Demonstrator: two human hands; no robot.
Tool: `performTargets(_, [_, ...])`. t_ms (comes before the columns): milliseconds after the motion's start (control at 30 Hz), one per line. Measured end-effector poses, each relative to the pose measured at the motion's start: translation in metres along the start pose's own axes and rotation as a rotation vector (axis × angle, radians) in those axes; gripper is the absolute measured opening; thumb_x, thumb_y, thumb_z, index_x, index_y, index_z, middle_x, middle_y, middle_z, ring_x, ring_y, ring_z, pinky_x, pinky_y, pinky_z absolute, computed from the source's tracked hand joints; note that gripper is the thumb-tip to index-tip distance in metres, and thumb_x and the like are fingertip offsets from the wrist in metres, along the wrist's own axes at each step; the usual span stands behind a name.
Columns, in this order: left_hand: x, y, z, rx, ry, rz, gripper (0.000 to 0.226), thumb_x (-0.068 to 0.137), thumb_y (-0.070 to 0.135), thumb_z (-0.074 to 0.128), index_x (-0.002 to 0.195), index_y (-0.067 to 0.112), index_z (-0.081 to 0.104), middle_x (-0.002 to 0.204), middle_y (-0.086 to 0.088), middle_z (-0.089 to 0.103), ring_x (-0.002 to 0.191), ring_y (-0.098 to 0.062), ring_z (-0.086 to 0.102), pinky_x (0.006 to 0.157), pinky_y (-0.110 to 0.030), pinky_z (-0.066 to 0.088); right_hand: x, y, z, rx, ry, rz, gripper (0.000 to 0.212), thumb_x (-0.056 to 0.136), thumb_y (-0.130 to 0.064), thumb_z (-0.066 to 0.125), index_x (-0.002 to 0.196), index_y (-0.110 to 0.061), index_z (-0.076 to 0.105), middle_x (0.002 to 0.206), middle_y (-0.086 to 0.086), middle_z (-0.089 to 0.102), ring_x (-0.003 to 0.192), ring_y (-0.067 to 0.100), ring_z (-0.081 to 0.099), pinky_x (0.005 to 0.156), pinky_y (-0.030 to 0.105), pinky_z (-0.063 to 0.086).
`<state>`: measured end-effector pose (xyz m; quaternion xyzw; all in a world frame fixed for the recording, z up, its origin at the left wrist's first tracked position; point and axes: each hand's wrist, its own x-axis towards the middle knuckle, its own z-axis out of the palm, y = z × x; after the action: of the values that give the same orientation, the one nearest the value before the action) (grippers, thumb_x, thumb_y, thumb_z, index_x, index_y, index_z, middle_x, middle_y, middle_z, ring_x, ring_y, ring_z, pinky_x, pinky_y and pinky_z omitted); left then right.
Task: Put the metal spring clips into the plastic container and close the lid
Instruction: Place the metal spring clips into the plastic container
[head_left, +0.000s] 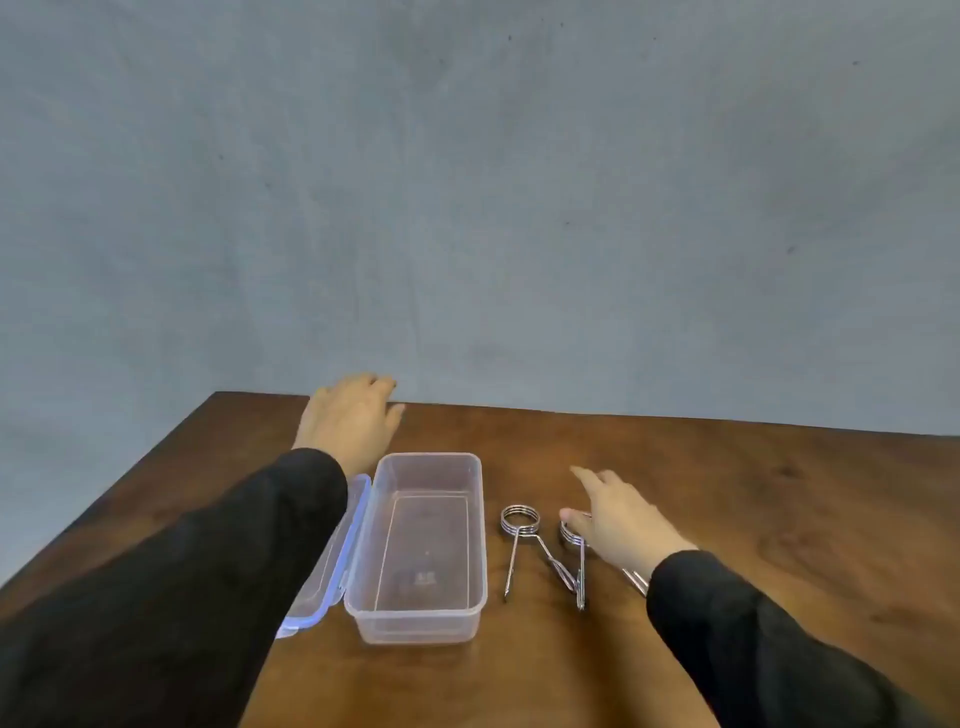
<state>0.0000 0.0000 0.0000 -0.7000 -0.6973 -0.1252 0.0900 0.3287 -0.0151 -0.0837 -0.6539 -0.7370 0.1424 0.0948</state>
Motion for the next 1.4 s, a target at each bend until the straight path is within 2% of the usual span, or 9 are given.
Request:
performTargets(133, [-0.042,-0.045,0.055,-0.015,-0.147,-0.157,0.042,0.106,0.033,0.048,0.145,0.017,0.053,0.147,-0.008,0.059,0.128,-0.030,0.060,0.101,-0.045,0.050,-0.016,0.028,0.051,-0.008,-0.113,0.119,0.067,0.096,-0.058,0.045,0.155,-0.034,0.024,0.154,0.002,0.041,0.136,0.029,0.042,0.105,0.053,0.042])
performTargets(400, [-0.068,-0.097,0.124,-0.096,-0.280,-0.224,0.047,0.106,0.035,0.047,0.152,0.022,0.047,0.154,-0.004,0.055,0.134,-0.025,0.059,0.108,-0.039,0.052,-0.015,0.037,0.063,-0.089,0.011,0.192,0.052,0.101,-0.048,0.044,0.151,-0.034,0.036,0.150,-0.005,0.047,0.135,0.022,0.044,0.108,0.052,0.038])
performTargets(733, [-0.070,-0.109,0.158,-0.124,-0.365,-0.151,0.052,0.108,0.043,0.034,0.158,0.029,0.037,0.168,0.001,0.034,0.153,-0.020,0.034,0.129,-0.042,0.020,-0.018,0.029,0.068,-0.092,0.133,0.250,0.044,0.101,-0.039,0.049,0.145,-0.043,0.042,0.146,-0.008,0.053,0.130,0.019,0.044,0.098,0.047,0.033])
performTargets(800, [-0.070,-0.109,0.155,-0.137,-0.369,-0.139,0.052,0.108,0.044,0.033,0.158,0.030,0.036,0.168,0.002,0.034,0.153,-0.020,0.034,0.129,-0.042,0.021,-0.014,0.013,0.055,-0.004,0.222,0.251,0.042,0.100,-0.035,0.051,0.142,-0.042,0.046,0.143,-0.007,0.057,0.128,0.021,0.045,0.093,0.047,0.032])
performTargets(900, [-0.070,-0.109,0.152,-0.165,-0.370,-0.143,0.053,0.108,0.046,0.033,0.158,0.031,0.034,0.168,0.003,0.032,0.154,-0.020,0.033,0.129,-0.041,0.020,-0.003,-0.039,0.020,0.109,0.334,0.157,0.043,0.101,-0.035,0.052,0.144,-0.038,0.047,0.145,-0.003,0.056,0.133,0.024,0.043,0.101,0.053,0.033])
performTargets(967, [-0.071,-0.110,0.152,-0.181,-0.377,-0.143,0.053,0.107,0.048,0.033,0.158,0.032,0.033,0.169,0.003,0.031,0.154,-0.020,0.032,0.129,-0.042,0.020,0.003,-0.086,-0.001,0.149,0.309,0.019,0.045,0.100,-0.036,0.054,0.144,-0.038,0.047,0.145,-0.006,0.055,0.134,0.023,0.043,0.108,0.057,0.034])
performTargets(1067, [-0.070,-0.113,0.152,-0.206,-0.387,-0.145,0.053,0.107,0.048,0.032,0.158,0.033,0.033,0.169,0.003,0.030,0.155,-0.021,0.030,0.129,-0.042,0.018,0.010,-0.154,-0.006,0.111,0.197,-0.150,0.043,0.100,-0.037,0.053,0.143,-0.042,0.048,0.139,-0.009,0.059,0.124,0.020,0.048,0.098,0.052,0.038])
performTargets(1200, [-0.070,-0.115,0.152,-0.204,-0.374,-0.140,0.054,0.107,0.050,0.031,0.158,0.033,0.033,0.170,0.003,0.029,0.156,-0.020,0.028,0.130,-0.041,0.015,0.023,-0.203,0.038,0.122,0.035,-0.063,0.038,0.102,-0.032,0.050,0.138,-0.043,0.052,0.133,-0.006,0.064,0.124,0.024,0.052,0.103,0.055,0.035])
performTargets(1400, [-0.069,-0.117,0.152,-0.215,-0.369,-0.133,0.055,0.107,0.050,0.032,0.159,0.033,0.034,0.170,0.003,0.028,0.156,-0.020,0.026,0.129,-0.040,0.011,0.036,-0.199,0.096,-0.037,0.021,-0.016,0.038,0.101,-0.035,0.050,0.139,-0.040,0.051,0.135,-0.007,0.062,0.127,0.023,0.051,0.108,0.051,0.035])
